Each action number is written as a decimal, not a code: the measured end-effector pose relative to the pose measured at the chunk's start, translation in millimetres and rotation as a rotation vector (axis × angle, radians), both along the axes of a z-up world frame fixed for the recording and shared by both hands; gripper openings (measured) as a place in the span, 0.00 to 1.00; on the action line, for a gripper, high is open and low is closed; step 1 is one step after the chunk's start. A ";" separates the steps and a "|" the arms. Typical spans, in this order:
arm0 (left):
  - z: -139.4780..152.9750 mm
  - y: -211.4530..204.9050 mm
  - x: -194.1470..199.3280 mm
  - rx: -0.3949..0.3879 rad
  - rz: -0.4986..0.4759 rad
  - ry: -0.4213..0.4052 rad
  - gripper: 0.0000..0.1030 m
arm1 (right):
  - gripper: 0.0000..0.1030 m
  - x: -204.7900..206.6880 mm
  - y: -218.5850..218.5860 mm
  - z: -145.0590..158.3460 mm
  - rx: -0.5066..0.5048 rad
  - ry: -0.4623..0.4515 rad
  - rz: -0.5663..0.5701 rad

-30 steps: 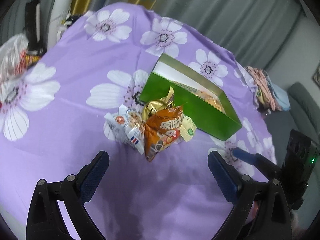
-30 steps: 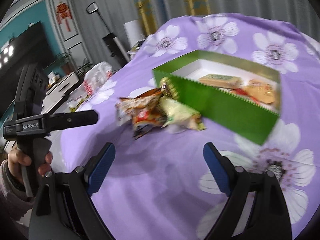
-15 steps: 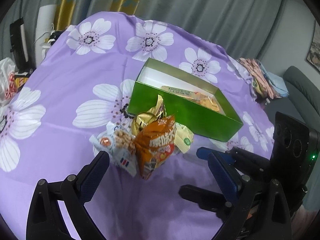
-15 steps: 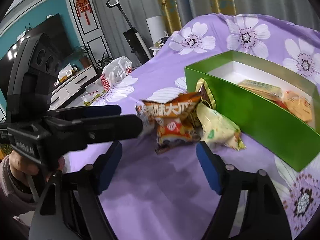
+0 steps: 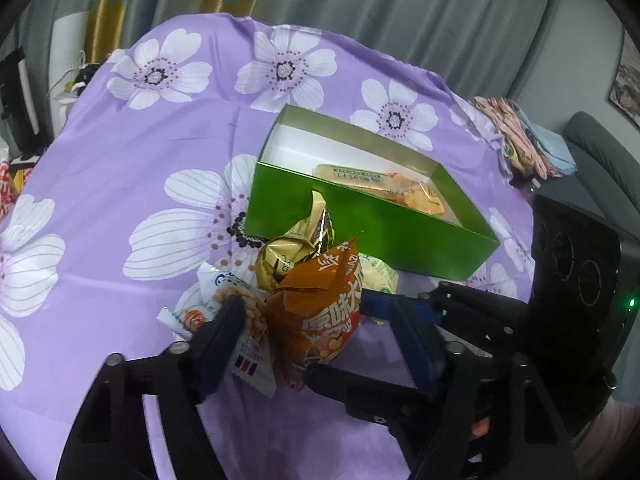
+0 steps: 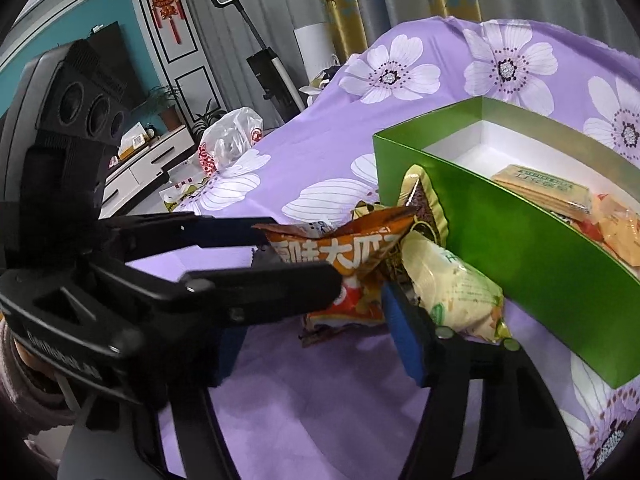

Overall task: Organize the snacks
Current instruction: 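Close the right gripper on the chip bag and lift it, then carry the orange chip bag over the green box and lower it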

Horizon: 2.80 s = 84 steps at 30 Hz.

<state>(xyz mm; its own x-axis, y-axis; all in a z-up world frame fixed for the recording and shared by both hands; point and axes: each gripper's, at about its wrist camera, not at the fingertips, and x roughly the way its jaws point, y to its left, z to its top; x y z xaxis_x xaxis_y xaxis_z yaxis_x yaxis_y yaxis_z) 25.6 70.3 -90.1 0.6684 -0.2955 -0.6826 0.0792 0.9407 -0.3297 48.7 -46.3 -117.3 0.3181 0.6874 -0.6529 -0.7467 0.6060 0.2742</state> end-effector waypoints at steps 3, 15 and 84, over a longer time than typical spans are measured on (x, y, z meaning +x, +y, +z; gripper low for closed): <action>-3.2 0.4 4.2 -0.016 -0.011 0.011 0.61 | 0.55 3.0 0.4 -3.2 0.001 0.014 -0.002; -5.8 1.1 9.7 -0.029 -0.023 0.027 0.45 | 0.29 5.7 -1.4 -5.8 0.006 0.016 -0.016; 17.9 -77.7 171.9 -0.118 -0.179 0.100 0.43 | 0.30 127.7 -88.1 27.9 -0.042 -0.059 -0.302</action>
